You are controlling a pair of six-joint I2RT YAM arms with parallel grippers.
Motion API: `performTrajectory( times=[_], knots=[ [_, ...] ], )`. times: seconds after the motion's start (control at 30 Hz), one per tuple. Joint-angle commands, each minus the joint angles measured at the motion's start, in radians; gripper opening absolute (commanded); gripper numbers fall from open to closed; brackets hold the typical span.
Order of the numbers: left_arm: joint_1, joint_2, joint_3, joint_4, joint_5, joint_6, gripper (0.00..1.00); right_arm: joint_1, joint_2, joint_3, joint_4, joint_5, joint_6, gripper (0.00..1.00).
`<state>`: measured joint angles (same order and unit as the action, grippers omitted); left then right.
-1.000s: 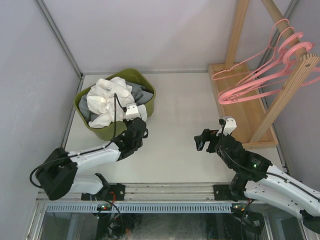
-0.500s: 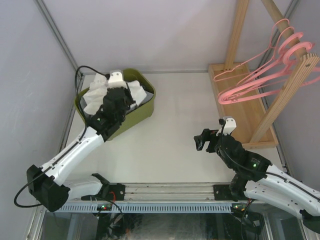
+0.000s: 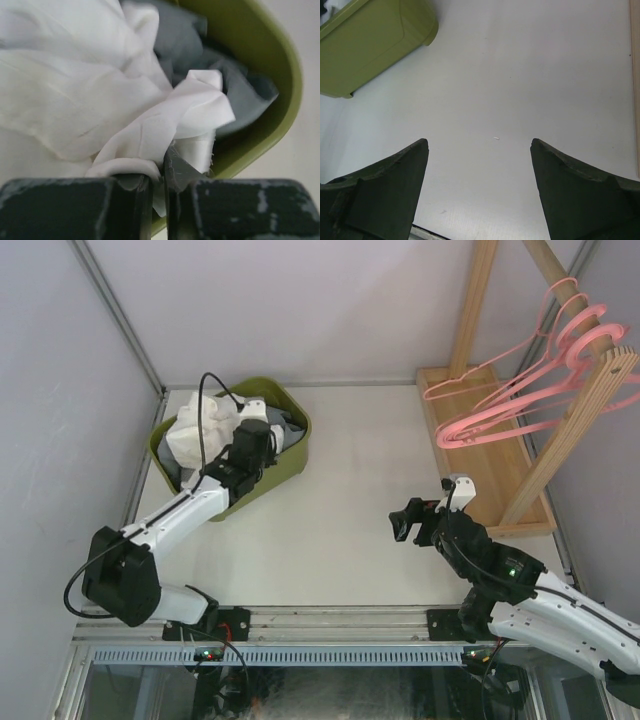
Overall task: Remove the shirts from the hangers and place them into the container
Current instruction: Place the shirt in the bin, then reset both arms
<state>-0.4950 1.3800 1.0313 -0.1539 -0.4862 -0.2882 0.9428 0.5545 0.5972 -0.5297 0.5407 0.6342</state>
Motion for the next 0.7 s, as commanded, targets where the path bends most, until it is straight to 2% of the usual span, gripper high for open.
performTrajectory(
  times=[0.0, 0.07, 0.17, 0.3, 0.47, 0.5, 0.6, 0.67],
  knots=[
    [0.004, -0.042, -0.089, -0.028, 0.098, -0.093, 0.18, -0.007, 0.000, 0.002, 0.030, 0.001, 0.005, 0.82],
    [0.004, -0.065, -0.070, -0.065, 0.131, -0.091, 0.33, -0.008, 0.007, 0.002, 0.046, -0.004, -0.005, 0.82],
    [0.004, -0.105, -0.008, -0.140, 0.187, -0.076, 0.43, -0.007, 0.016, 0.001, 0.066, -0.014, -0.015, 0.82],
    [0.004, -0.209, 0.038, -0.185, 0.270, -0.071, 0.70, -0.008, 0.015, 0.002, 0.097, -0.050, -0.036, 0.82],
    [0.004, -0.344, 0.049, -0.229, 0.359, -0.084, 0.96, -0.008, -0.003, 0.002, 0.154, -0.131, -0.093, 0.83],
    [0.004, -0.363, 0.054, -0.248, 0.368, -0.084, 1.00, -0.007, -0.008, 0.001, 0.173, -0.157, -0.115, 0.83],
    [0.004, -0.427, 0.078, -0.305, 0.392, -0.074, 1.00, -0.007, -0.033, 0.002, 0.252, -0.262, -0.201, 0.83],
    [0.048, -0.456, 0.095, -0.346, 0.396, -0.058, 1.00, -0.008, -0.045, 0.011, 0.315, -0.340, -0.249, 0.82]
  ],
)
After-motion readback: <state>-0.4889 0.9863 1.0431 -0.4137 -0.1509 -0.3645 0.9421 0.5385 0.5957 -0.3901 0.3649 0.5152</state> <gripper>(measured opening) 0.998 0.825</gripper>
